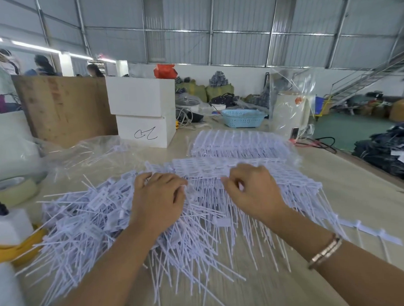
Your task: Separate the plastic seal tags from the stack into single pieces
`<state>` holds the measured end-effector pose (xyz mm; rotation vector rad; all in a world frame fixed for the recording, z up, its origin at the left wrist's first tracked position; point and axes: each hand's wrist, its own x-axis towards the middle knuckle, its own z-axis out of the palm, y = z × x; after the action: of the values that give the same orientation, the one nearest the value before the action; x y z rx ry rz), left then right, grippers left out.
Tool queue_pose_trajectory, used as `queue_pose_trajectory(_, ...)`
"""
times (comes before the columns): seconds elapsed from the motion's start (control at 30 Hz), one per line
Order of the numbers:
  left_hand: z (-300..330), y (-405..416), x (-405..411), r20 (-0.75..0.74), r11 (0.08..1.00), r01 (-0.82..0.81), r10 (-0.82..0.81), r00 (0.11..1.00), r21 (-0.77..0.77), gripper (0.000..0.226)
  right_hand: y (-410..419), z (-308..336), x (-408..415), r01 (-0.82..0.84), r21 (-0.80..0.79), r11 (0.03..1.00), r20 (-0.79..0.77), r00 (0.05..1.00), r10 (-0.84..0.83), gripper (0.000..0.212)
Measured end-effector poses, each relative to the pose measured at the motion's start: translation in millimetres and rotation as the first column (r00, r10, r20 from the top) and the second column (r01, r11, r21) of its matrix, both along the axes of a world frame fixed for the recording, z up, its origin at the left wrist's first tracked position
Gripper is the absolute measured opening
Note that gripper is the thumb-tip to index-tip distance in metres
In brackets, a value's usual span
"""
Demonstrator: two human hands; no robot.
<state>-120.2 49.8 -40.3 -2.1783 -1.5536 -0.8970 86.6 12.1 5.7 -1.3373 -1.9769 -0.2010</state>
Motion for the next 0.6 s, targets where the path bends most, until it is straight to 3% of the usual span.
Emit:
queue_pose_trajectory(0.1, 0, 0, 1, -0.033, 0.999, -0.003, 0.004, 0.999, 0.032, 0.037, 32, 12, -29, -0.1, 0.159, 0.982, 0.011, 0.995, 0.1, 0.018)
queue_pose_trajectory(0.13, 0, -1, 1, -0.042, 0.999, -0.002, 0.004, 0.999, 0.039, 0.039, 45, 15, -39, -0.112, 0.119, 0.987, 0.05, 0.993, 0.107, 0.014)
queue_pose_trajectory(0.23, 1, -2, 1, -0.048, 0.999, 0.004, -0.002, 0.999, 0.05, 0.04, 84, 11, -63, -0.037, -0.147, 0.988, 0.228, 0.971, 0.07, 0.032)
queue_pose_trajectory(0.33, 0, -1, -1, -0.035, 0.998, 0.015, -0.013, 0.999, 0.058, 0.037, 113, -2, -72, 0.127, -0.354, 0.927, 0.418, 0.908, 0.035, 0.04)
queue_pose_trajectory(0.43, -1, -1, -1, -0.024, 0.998, 0.021, -0.02, 1.0, 0.065, 0.036, 130, -15, -69, 0.216, -0.467, 0.858, 0.474, 0.88, 0.036, 0.045)
queue_pose_trajectory(0.53, -1, -1, -1, -0.015, 0.997, 0.027, -0.026, 1.0, 0.079, 0.036, 136, -19, -61, 0.281, -0.395, 0.875, 0.56, 0.829, -0.014, 0.046)
queue_pose_trajectory(0.6, -1, 0, -2, -0.005, 0.996, 0.029, -0.028, 1.0, 0.086, 0.035, 136, -14, -53, 0.263, -0.324, 0.909, 0.534, 0.844, -0.054, 0.042)
